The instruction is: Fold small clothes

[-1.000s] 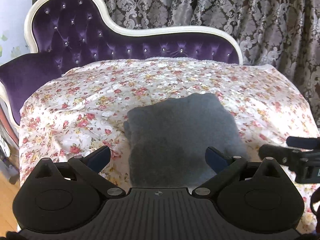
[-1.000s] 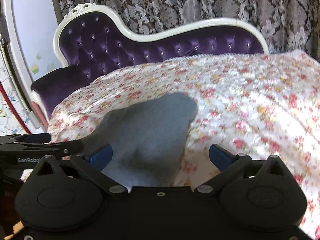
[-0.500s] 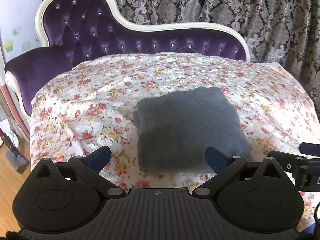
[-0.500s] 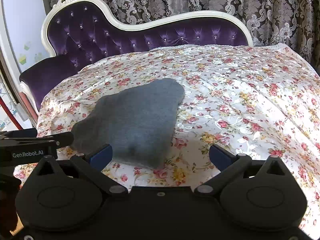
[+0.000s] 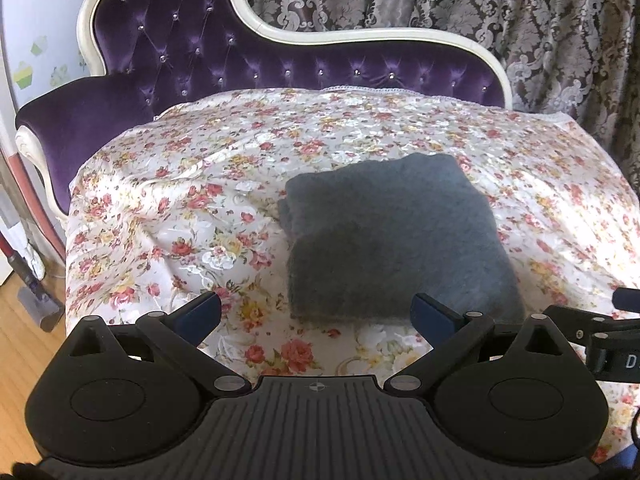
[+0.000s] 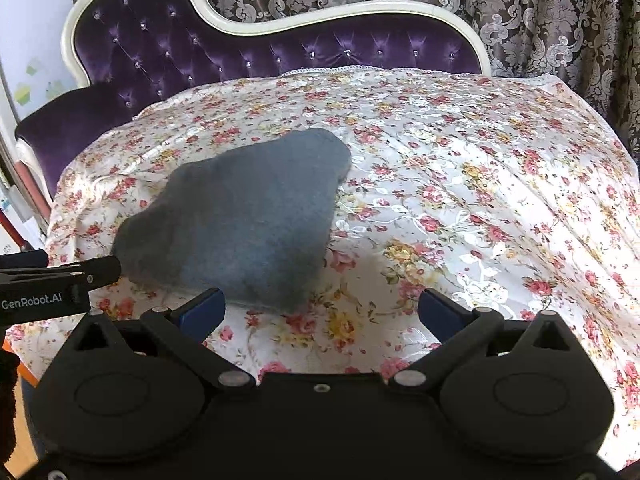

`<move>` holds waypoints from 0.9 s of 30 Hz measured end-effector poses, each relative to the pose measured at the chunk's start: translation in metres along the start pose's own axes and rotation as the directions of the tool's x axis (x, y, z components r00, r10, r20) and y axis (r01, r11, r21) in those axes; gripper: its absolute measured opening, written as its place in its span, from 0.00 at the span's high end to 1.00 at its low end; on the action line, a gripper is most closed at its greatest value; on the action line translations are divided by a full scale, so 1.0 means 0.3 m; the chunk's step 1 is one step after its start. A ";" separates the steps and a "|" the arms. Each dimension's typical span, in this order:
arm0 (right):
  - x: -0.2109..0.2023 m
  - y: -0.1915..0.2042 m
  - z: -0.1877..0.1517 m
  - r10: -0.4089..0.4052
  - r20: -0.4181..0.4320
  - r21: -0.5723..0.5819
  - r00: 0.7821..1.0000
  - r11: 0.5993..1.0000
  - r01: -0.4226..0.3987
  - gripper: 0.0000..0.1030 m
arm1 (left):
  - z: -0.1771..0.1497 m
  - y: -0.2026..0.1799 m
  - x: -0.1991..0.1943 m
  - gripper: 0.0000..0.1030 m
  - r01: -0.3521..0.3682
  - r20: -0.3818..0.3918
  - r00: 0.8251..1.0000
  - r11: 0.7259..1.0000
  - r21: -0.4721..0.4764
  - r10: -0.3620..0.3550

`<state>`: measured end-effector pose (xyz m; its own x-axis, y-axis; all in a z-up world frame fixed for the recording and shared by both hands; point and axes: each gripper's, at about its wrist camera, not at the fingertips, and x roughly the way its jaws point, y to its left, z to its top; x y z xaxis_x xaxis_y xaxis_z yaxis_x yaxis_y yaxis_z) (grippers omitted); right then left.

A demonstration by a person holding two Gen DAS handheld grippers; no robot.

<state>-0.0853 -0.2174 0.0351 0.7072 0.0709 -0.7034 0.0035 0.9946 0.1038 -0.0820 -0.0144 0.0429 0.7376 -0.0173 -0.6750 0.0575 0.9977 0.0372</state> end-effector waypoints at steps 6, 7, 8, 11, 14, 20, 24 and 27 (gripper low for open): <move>0.011 0.003 -0.002 -0.013 -0.018 -0.002 1.000 1.000 0.013 0.01 | -0.010 -0.002 0.013 0.01 -0.001 -0.015 1.000 1.000 0.004 0.001; 0.011 0.003 -0.002 -0.014 -0.019 0.000 1.000 1.000 0.014 0.01 | -0.012 -0.002 0.016 0.01 -0.002 -0.019 1.000 1.000 0.004 0.002; 0.011 0.002 -0.002 -0.015 -0.020 0.003 1.000 1.000 0.015 0.01 | -0.012 -0.001 0.020 0.01 -0.004 -0.022 1.000 1.000 0.004 0.004; 0.014 0.000 -0.002 -0.022 -0.025 0.004 0.999 1.000 0.022 0.01 | -0.017 0.001 0.027 0.01 -0.007 -0.029 1.000 1.000 0.002 0.007; 0.019 0.002 -0.004 -0.032 -0.034 0.002 0.999 0.999 0.032 0.01 | -0.018 0.002 0.029 0.01 -0.009 -0.033 0.999 1.000 0.001 0.009; 0.024 0.004 -0.003 -0.039 -0.038 -0.001 0.999 0.999 0.039 0.01 | -0.021 0.002 0.035 0.01 -0.006 -0.040 0.999 1.000 0.002 0.007; 0.027 0.005 -0.003 -0.039 -0.041 -0.004 0.998 0.999 0.039 0.01 | -0.024 -0.001 0.039 0.01 -0.007 -0.046 0.999 1.000 0.002 0.007; 0.028 0.005 -0.003 -0.038 -0.041 -0.003 0.998 0.999 0.038 0.01 | -0.023 0.000 0.043 0.01 -0.007 -0.050 0.999 1.000 0.002 0.008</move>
<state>-0.0800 -0.2152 0.0288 0.6768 0.0360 -0.7353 0.0282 0.9968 0.0748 -0.0773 -0.0143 0.0291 0.7036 -0.0065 -0.7106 0.0536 0.9976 0.0440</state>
